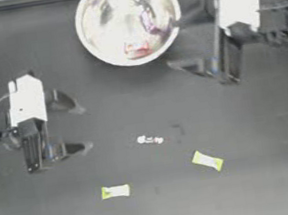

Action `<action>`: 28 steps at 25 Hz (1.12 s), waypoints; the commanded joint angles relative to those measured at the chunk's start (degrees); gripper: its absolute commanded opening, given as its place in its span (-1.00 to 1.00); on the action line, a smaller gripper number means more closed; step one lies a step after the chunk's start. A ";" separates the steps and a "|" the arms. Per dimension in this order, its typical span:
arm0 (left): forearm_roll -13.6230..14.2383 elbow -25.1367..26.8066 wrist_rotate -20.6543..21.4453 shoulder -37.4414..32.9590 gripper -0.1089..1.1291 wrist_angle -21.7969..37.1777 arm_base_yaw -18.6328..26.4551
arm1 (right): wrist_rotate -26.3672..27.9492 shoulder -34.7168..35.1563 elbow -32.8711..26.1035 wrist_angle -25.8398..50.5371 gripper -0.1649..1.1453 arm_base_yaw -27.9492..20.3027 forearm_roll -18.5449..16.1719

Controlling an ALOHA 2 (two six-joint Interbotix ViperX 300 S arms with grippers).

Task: Put candies in bowl

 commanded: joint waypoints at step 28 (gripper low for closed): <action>-0.09 -16.52 -7.21 20.65 0.83 18.63 -13.10 | 0.09 -21.80 19.16 -6.59 0.79 2.81 8.88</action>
